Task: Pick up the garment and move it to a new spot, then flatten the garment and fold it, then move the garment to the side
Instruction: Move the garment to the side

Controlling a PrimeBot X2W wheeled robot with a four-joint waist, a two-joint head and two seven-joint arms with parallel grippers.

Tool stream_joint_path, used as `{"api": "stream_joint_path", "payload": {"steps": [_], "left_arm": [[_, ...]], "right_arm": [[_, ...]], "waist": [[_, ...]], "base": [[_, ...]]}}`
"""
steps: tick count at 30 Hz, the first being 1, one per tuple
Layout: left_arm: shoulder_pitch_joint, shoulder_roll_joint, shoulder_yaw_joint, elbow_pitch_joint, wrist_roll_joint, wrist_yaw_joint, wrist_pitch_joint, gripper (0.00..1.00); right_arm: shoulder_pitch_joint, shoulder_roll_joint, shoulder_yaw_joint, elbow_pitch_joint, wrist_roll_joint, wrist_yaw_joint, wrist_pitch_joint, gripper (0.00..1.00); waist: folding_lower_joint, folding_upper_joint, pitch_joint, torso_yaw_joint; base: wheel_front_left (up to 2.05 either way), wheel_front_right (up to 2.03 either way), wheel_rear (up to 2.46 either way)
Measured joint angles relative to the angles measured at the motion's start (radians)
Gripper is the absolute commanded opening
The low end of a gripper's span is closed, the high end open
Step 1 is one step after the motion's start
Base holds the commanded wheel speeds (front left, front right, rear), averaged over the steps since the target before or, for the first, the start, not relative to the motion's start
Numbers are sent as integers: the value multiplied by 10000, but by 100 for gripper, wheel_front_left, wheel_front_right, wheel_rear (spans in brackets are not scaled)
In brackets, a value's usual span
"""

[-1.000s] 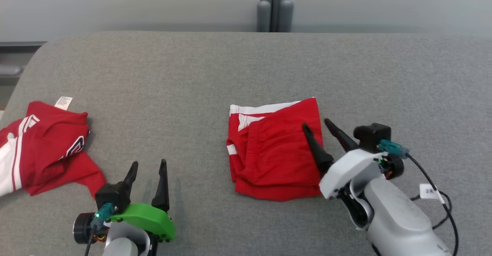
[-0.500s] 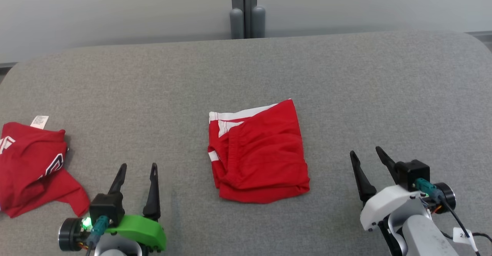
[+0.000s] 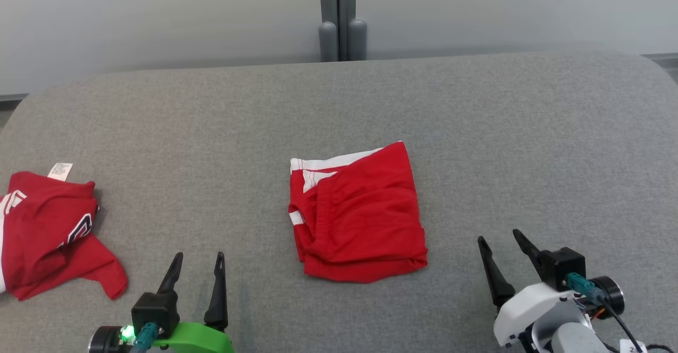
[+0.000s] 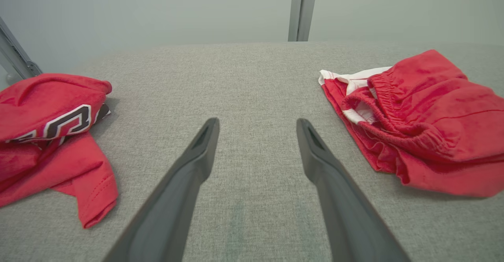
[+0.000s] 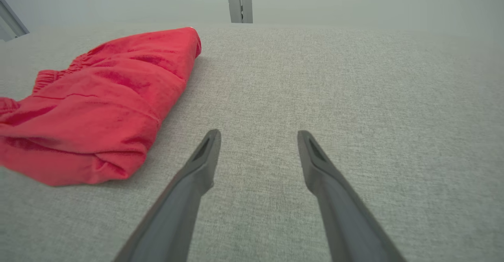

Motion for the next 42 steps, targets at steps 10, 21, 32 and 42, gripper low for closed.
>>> {"api": "stream_joint_path", "payload": {"steps": [10,21,32,42], "left_arm": [[-599,-2,-531,-213,-460,-75,0,100],[-1302,0,-1043,-301,-796,-127,0,100],[-1289,4,-926,-466,-746,-140,0,100],[-1203,142,-1672,-842,-616,-140,0,100]], "right_arm": [[-2359,13,1511,771,999,2,-2,100],[-4384,27,1868,3624,1687,0,-13,62],[-4154,29,1256,3382,1996,2,-13,0],[-3095,25,1363,2522,2234,6,-25,0]], "waist": [[0,0,613,310],[0,0,1509,1227],[0,0,2000,1123],[0,0,1930,-876]], "base": [[0,0,0],[0,0,0],[0,0,0],[0,0,0]]}}
